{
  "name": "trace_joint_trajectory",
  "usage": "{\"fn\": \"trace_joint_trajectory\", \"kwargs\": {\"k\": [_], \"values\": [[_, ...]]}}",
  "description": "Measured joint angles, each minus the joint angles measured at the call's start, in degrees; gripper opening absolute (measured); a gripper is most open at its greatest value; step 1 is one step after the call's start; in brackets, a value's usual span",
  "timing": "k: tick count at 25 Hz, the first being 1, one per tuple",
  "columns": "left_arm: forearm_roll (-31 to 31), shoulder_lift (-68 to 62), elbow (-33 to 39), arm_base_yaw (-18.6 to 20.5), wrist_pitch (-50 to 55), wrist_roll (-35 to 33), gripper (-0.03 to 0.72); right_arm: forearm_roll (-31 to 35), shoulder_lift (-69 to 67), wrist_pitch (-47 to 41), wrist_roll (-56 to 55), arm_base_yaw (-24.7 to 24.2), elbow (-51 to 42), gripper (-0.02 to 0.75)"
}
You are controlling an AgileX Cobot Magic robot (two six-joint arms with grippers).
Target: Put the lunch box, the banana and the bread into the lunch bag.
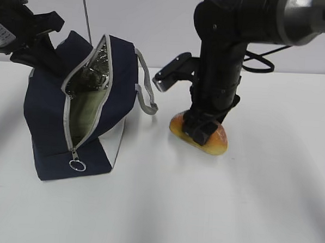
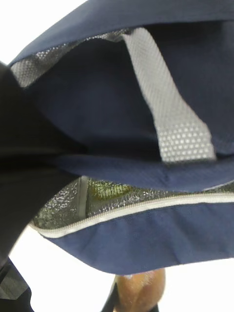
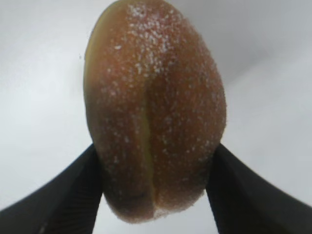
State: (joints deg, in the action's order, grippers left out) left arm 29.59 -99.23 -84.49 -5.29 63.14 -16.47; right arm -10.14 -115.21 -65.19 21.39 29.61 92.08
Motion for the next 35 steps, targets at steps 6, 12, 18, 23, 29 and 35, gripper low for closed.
{"fn": "trace_joint_trajectory", "kwargs": {"k": [6, 12, 18, 23, 29, 35], "values": [[0.0, 0.0, 0.0, 0.0, 0.0, 0.0, -0.003, 5.5, 0.0, -1.6, -0.9, 0.0, 11.0, 0.458], [0.0, 0.0, 0.0, 0.0, 0.0, 0.0, -0.003, 16.5, 0.1, -0.3, -6.3, 0.0, 18.7, 0.458], [0.0, 0.0, 0.0, 0.0, 0.0, 0.0, -0.003, 34.9, -2.4, 4.2, -10.0, 0.0, 19.1, 0.458], [0.1, 0.0, 0.0, 0.0, 0.0, 0.0, -0.003, 42.6, -8.2, 6.0, -13.9, 0.0, 19.1, 0.458], [0.1, 0.0, 0.0, 0.0, 0.1, 0.0, -0.003, 48.8, -12.3, 9.5, -17.3, 0.0, 19.1, 0.501], [0.1, 0.0, 0.0, 0.0, 0.1, 0.0, -0.003, 50.4, -12.6, 8.6, -15.6, -0.3, 19.3, 0.637]]}}
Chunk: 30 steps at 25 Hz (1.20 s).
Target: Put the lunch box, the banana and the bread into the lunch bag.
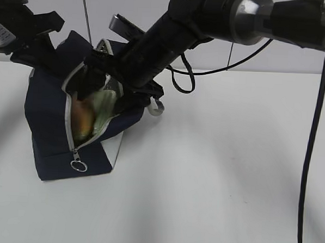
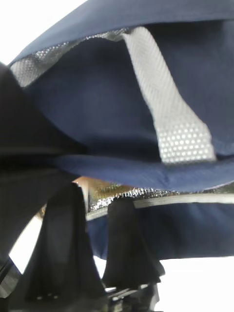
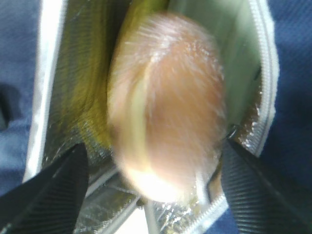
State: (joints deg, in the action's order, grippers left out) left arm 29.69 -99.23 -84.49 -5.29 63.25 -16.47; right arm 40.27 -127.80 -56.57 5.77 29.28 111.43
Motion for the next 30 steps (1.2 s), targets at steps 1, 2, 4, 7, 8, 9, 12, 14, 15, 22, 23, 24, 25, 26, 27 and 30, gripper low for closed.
{"fn": "trace_joint_trajectory", "kwargs": {"k": [1, 2, 4, 7, 8, 9, 12, 14, 15, 22, 23, 24, 25, 26, 27, 30], "values": [[0.0, 0.0, 0.0, 0.0, 0.0, 0.0, -0.003, -0.7, 0.0, -1.0, 0.5, 0.0, 0.3, 0.637], [0.0, 0.0, 0.0, 0.0, 0.0, 0.0, -0.003, -1.5, 0.0, -1.8, 0.9, -0.1, 0.9, 0.636], [0.0, 0.0, 0.0, 0.0, 0.1, 0.0, -0.003, -3.5, 0.0, -3.7, 1.2, -0.4, 2.5, 0.63], [0.0, 0.0, 0.0, 0.0, 0.1, 0.0, -0.003, -7.7, 0.5, -5.7, 1.4, -0.6, 5.1, 0.619], [0.0, 0.0, 0.0, 0.0, 0.1, 0.0, -0.003, -9.5, 1.2, -6.2, 1.4, -0.6, 5.7, 0.613], [0.0, 0.0, 0.0, 0.0, 0.1, 0.0, -0.003, -10.9, 2.0, -6.3, 1.4, -0.6, 6.1, 0.61], [0.0, 0.0, 0.0, 0.0, 0.1, 0.0, -0.003, -17.2, 4.4, -6.7, 0.5, -0.6, 6.7, 0.598], [0.0, 0.0, 0.0, 0.0, 0.1, 0.0, -0.003, -20.8, 4.9, -7.2, -0.7, -0.6, 6.8, 0.591], [0.0, 0.0, 0.0, 0.0, 0.1, 0.0, -0.003, -22.2, 4.9, -7.5, -1.0, -0.6, 6.8, 0.589], [0.0, 0.0, 0.0, 0.0, 0.1, 0.0, -0.003, -23.6, 3.0, -5.6, -1.7, -0.7, 6.8, 0.585], [0.0, 0.0, 0.0, 0.0, 0.1, 0.0, -0.003, -23.6, 2.3, -4.9, -1.7, -0.7, 6.8, 0.583], [0.0, 0.0, 0.0, 0.0, 0.1, 0.0, -0.003, -23.6, 1.7, -4.1, -1.7, -0.7, 6.8, 0.575], [0.0, 0.0, 0.0, 0.0, 0.1, 0.0, -0.003, -23.2, 1.1, -3.5, -1.8, -0.7, 6.8, 0.555], [0.0, 0.0, 0.0, 0.0, 0.1, 0.0, -0.003, -22.7, 0.5, -3.2, -1.8, -0.7, 6.8, 0.526], [0.0, 0.0, 0.0, 0.0, 0.2, 0.0, -0.003, -22.4, 0.1, -2.8, -1.8, -0.7, 6.8, 0.477], [0.0, 0.0, 0.0, 0.0, 0.2, 0.0, -0.003, -22.0, -0.1, -2.8, -1.8, -0.7, 6.8, 0.244]]}}
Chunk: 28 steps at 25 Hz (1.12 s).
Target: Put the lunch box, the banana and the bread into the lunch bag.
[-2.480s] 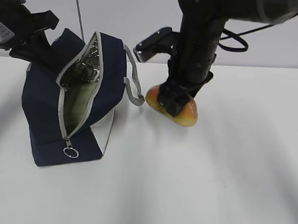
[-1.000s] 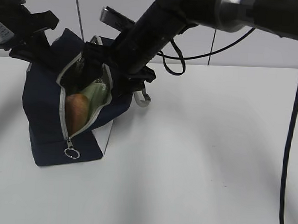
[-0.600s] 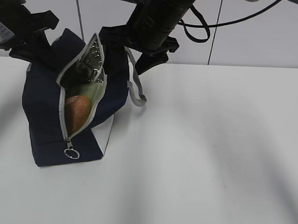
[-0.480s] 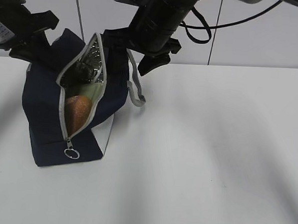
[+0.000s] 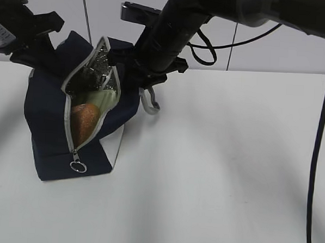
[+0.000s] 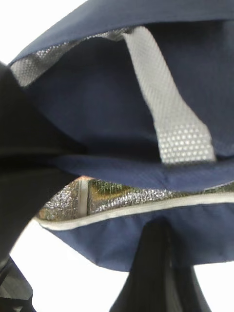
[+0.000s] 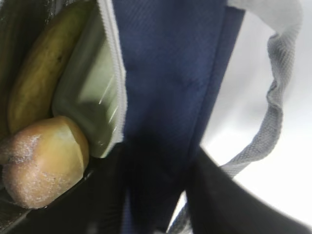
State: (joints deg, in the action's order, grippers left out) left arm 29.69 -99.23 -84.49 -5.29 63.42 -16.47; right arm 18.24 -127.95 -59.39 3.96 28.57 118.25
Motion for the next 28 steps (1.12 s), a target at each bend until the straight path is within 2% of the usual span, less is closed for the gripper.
{"fn": "trace_joint_trajectory", "kwargs": {"k": [2, 5, 8, 11, 17, 21, 28], "values": [[0.0, 0.0, 0.0, 0.0, 0.0, 0.0, -0.003, 0.1, 0.0, -0.1, 0.0, 0.0, 0.0, 0.075], [1.6, 0.0, 0.0, 0.0, 0.0, 0.0, -0.003, 0.1, 0.0, -1.6, 0.5, -0.2, 0.0, -0.001], [4.6, 0.0, 0.0, -0.2, 0.0, 0.0, -0.003, -1.1, 1.0, -4.5, 0.8, -0.6, 0.0, -0.006], [5.9, 0.0, 0.0, -2.0, -0.4, 0.0, -0.003, -1.9, 2.9, -8.5, 0.5, -1.4, 0.0, -0.008], [6.4, 0.0, 0.0, -9.7, -2.4, 0.0, -0.003, -2.9, 7.2, -12.3, 0.2, -2.3, -0.1, -0.011], [6.3, 0.0, 0.0, -13.4, -4.4, 0.1, -0.003, -3.7, 10.6, -13.1, 0.2, -2.4, -0.7, -0.012], [6.6, 0.0, 0.0, -15.3, -7.7, 0.2, -0.003, -6.2, 18.6, -13.3, 0.1, -2.4, -7.9, -0.012]]}}
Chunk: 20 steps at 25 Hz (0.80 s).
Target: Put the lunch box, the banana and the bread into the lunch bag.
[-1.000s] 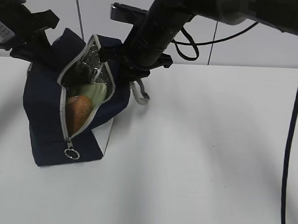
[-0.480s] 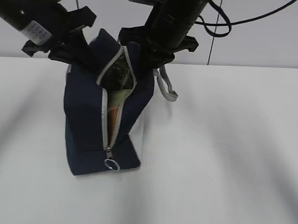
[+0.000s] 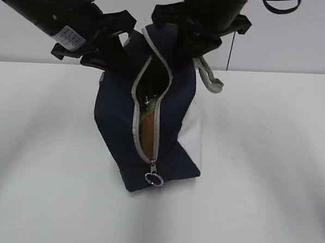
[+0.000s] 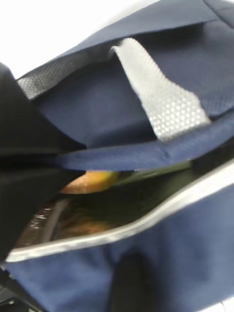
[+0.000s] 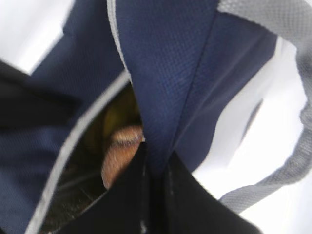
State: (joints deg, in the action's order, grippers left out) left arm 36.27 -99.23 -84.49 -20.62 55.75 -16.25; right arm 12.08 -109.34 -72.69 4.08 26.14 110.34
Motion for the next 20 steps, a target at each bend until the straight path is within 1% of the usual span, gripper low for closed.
{"fn": "trace_joint_trajectory", "kwargs": {"k": [3, 8, 14, 20], "values": [[0.0, 0.0, 0.0, 0.0, -1.6, 0.1, -0.003, -0.3, 2.0, 0.1, 0.0, 0.0, -5.1, -0.012], [0.0, 0.0, 0.0, 0.0, -4.4, 0.2, -0.003, -0.5, 2.3, 0.7, -0.2, 0.0, -9.9, -0.012], [0.2, -1.8, 0.0, -0.1, -7.2, 0.2, -0.003, -2.4, 2.3, 2.7, -1.8, 0.0, -10.6, -0.013], [3.1, -4.3, 0.0, -0.1, -7.3, 0.2, -0.003, -7.3, 2.3, 2.8, -4.1, 0.0, -10.6, -0.013]]}}
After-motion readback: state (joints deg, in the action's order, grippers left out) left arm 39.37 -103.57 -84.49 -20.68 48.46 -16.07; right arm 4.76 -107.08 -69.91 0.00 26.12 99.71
